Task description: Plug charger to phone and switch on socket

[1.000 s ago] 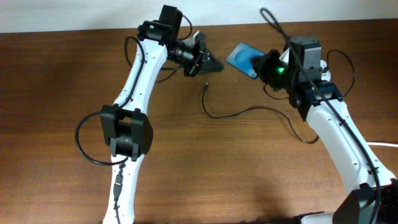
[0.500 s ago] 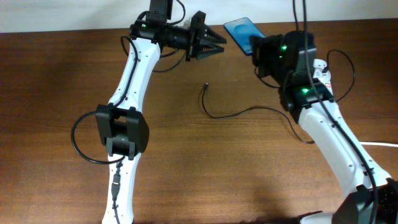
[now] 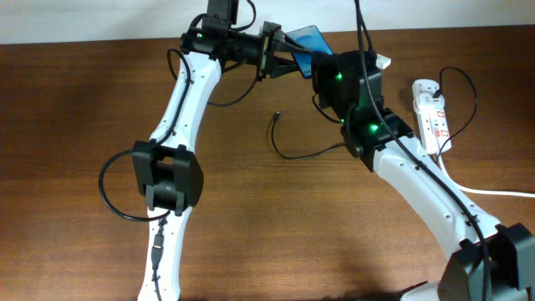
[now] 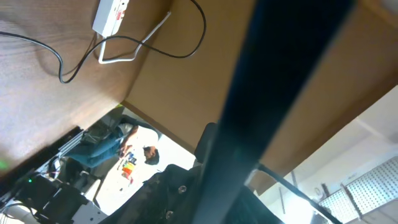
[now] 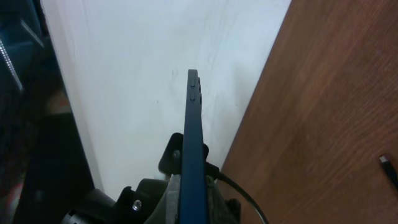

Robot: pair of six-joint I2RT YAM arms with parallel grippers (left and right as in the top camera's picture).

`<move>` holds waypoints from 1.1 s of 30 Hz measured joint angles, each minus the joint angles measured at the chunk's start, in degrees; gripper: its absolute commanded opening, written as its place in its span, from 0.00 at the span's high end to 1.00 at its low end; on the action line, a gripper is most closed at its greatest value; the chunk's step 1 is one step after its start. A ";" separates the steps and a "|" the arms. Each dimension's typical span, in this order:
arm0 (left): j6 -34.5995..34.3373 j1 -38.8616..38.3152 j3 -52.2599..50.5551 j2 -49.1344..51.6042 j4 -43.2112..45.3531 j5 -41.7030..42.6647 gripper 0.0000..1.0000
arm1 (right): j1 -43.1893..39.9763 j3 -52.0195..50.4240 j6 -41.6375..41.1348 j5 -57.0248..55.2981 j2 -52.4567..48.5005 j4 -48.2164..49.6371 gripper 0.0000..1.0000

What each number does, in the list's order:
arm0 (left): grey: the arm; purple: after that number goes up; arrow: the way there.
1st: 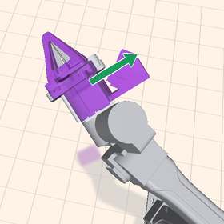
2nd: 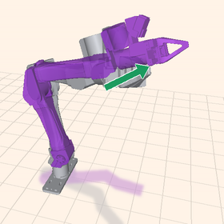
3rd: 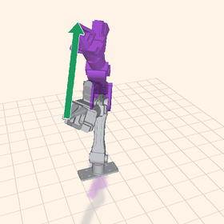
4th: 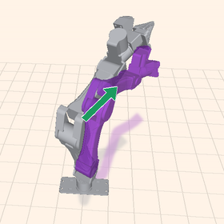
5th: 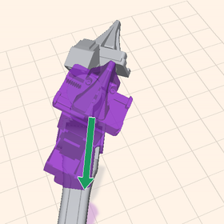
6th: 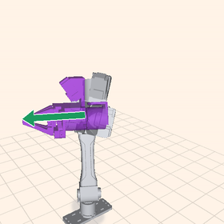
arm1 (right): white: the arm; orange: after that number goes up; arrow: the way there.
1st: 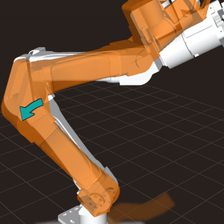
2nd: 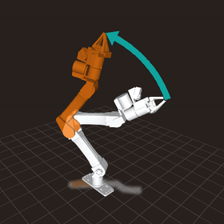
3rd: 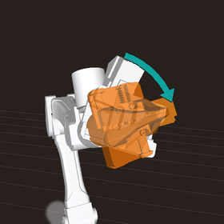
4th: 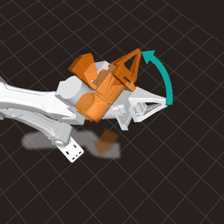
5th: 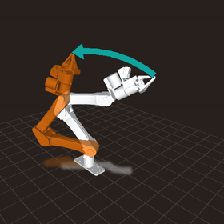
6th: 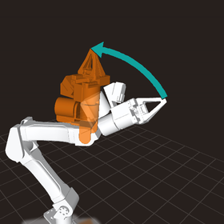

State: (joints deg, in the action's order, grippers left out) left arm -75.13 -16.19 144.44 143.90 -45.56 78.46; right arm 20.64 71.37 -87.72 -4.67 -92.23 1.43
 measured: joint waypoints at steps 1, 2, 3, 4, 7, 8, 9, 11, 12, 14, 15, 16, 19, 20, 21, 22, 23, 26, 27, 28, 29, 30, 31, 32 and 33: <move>-0.44 0.02 0.00 0.00 0.00 -0.09 0.77 | 0.11 0.00 -0.11 -0.09 -0.11 0.11 0.96; -1.05 0.02 0.02 0.00 0.24 -0.52 0.80 | 0.22 -0.02 -0.15 -0.31 -0.24 0.20 0.96; -1.14 0.02 0.02 0.00 0.44 -0.94 0.81 | 0.24 -0.02 -0.63 -0.44 -0.55 0.33 0.96; -0.98 0.04 0.02 0.00 0.46 -1.25 0.83 | 0.24 -0.02 -1.27 -0.52 -0.68 0.50 0.96; -0.74 0.02 0.11 0.00 0.83 -2.27 0.83 | 0.22 -0.02 -2.49 -0.92 -0.76 0.63 0.96; -0.74 0.00 0.11 0.00 0.81 -2.62 0.83 | 0.22 -0.02 -2.67 -1.03 -0.85 0.63 0.96; -0.79 -0.04 0.11 0.00 0.81 -2.93 0.82 | 0.20 -0.02 -3.37 -1.29 -0.98 0.63 0.96; -1.03 -0.26 0.13 0.00 0.81 -4.50 0.79 | 0.13 -0.02 -3.80 -1.60 -1.29 0.70 0.96; -1.27 -0.33 0.13 0.00 0.81 -5.14 0.77 | 0.07 -0.02 -3.89 -1.66 -1.40 0.79 0.96; -3.48 -0.66 0.31 0.00 0.63 -7.17 0.76 | 0.02 -0.04 -3.48 -2.16 -1.70 0.87 0.96; -4.81 -0.79 0.33 0.00 0.59 -7.78 0.76 | 0.02 -0.07 -3.34 -2.47 -1.75 0.90 0.96; -6.29 -0.96 0.33 0.00 0.63 -8.31 0.76 | 0.00 -0.11 -3.34 -2.86 -1.75 0.87 0.96; -9.46 -1.46 0.44 0.00 1.01 -9.90 0.82 | -0.26 -0.20 -3.48 -3.34 -1.75 0.83 0.96; -9.88 -1.53 0.55 0.00 1.16 -10.14 0.92 | -0.35 -0.24 -3.69 -3.48 -1.75 1.25 0.96; -9.75 -1.53 0.66 0.00 1.53 -10.16 0.99 | -0.44 -0.24 -4.81 -3.54 -1.75 1.55 0.96; -9.73 -1.60 0.85 -0.02 1.90 -10.34 1.00 | -0.48 -0.24 -5.18 -3.54 -1.75 1.75 0.96; -9.75 -1.60 0.92 -0.09 1.90 -10.49 1.00 | -0.48 -0.24 -5.31 -3.52 -1.75 1.95 0.96; -9.75 -1.57 0.98 -0.22 1.99 -10.80 1.00 | -0.48 -0.31 -5.31 -3.52 -1.79 2.84 0.96; -9.68 -1.57 1.03 -0.33 2.05 -11.02 1.00 | -0.52 -0.44 -5.29 -3.52 -1.81 3.50 0.96; -9.05 -1.57 1.09 -0.44 2.12 -11.39 1.00 | -0.52 -0.46 -5.27 -3.52 -1.84 3.78 0.96; -8.31 -1.57 1.20 -0.63 2.10 -11.65 1.00 | -0.52 -0.46 -5.29 -3.52 -1.84 3.93 0.96; -7.30 -1.57 1.25 -0.76 2.05 -12.07 1.00 | -0.52 -0.46 -5.22 -3.52 -1.84 4.11 0.96; -6.49 -1.57 1.29 -0.83 1.99 -12.24 1.00 | -0.52 -0.46 -5.20 -3.50 -1.84 4.17 0.96; -4.59 -1.57 1.29 -0.96 1.88 -12.61 1.00 | -0.52 -0.46 -5.01 -3.45 -1.84 4.20 0.96; -2.36 -1.57 1.29 -0.98 1.88 -12.76 1.00 | -0.52 -0.46 -4.76 -3.45 -1.88 4.20 0.96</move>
State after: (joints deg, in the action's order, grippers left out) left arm -77.49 -17.76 145.73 142.91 -43.68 65.69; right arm 20.12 70.91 -92.49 -8.12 -94.11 5.63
